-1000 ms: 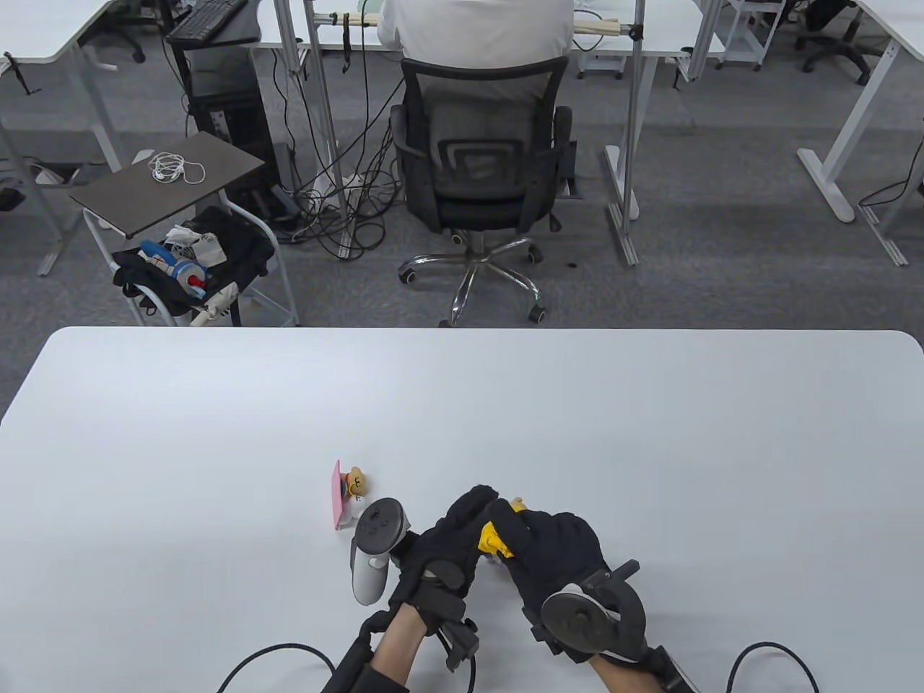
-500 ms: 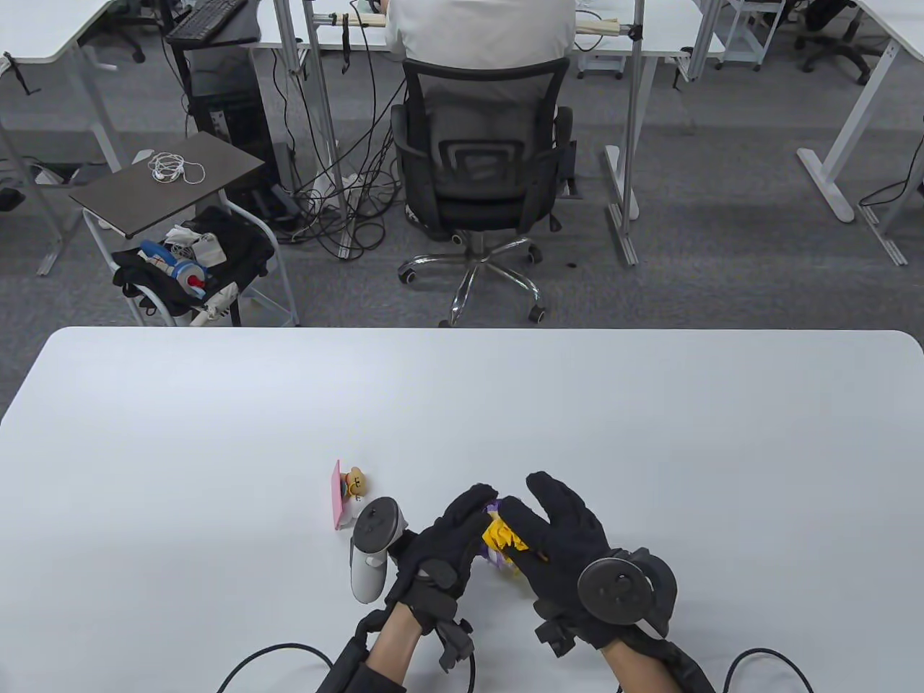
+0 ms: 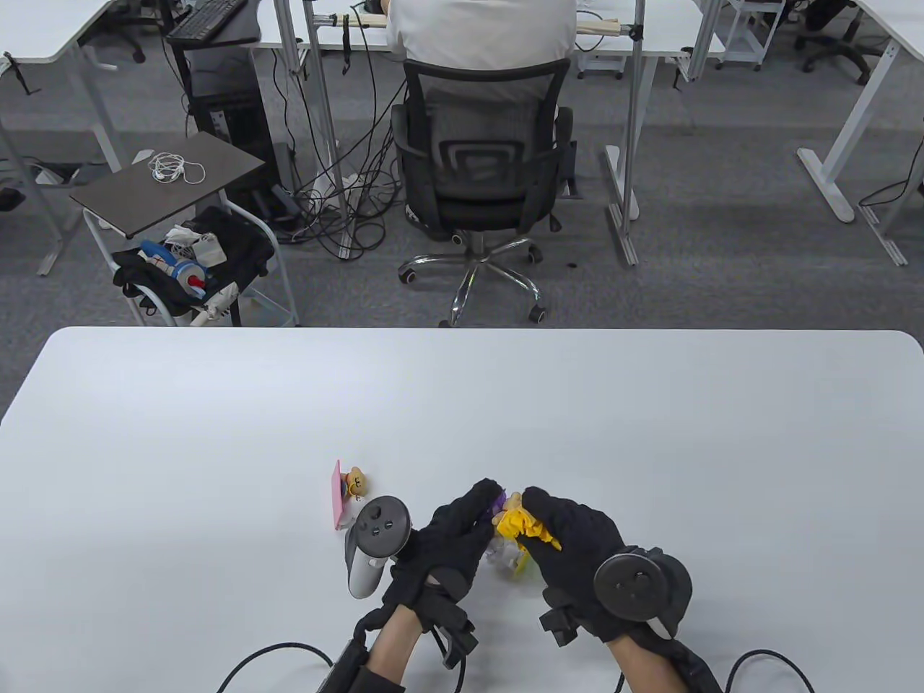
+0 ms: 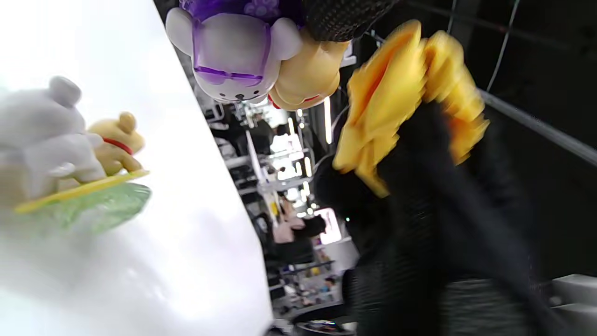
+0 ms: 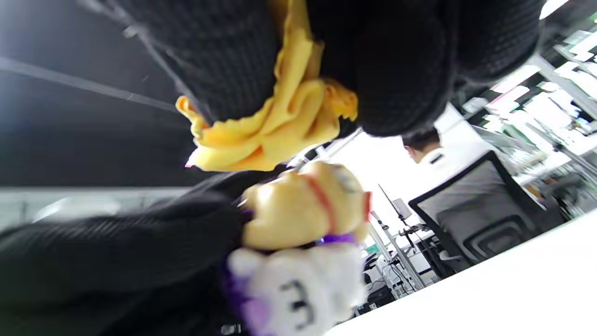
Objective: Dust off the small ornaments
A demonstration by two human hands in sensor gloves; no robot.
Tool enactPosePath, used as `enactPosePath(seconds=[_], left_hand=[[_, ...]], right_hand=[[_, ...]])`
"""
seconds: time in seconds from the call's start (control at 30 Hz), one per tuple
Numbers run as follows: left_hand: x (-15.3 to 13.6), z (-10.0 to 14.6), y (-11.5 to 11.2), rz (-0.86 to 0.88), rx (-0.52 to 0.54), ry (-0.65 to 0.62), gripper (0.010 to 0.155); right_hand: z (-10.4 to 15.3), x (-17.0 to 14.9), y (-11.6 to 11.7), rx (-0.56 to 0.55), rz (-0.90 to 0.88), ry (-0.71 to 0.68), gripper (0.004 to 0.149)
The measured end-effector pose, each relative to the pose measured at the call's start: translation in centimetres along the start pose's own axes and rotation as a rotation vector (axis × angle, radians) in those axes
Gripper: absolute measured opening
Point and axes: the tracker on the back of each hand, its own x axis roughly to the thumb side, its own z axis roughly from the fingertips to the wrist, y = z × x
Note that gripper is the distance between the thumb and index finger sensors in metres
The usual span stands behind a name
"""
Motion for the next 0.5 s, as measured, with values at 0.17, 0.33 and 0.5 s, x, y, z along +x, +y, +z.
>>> enactPosePath(seconds=[0.17,0.33,0.5], left_hand=[[0.7,0.0,-0.5,-0.019,-0.01,-0.045,0.058],[0.3,-0.1,-0.6,0.108,-0.049,-0.04,0.058],[-0.4,-0.2,-0.4,0.063,-0.028,0.021,0.058]], right_hand=[[0.0,0.4,0.2,-0.032,0.236,-0.023,0.048],[-0.5,-1.9,-0.8,-0.04,0.17,0.103,0.048],[0.0,0.5,-0.1,-0.014,0.188,-0.057,0.05]])
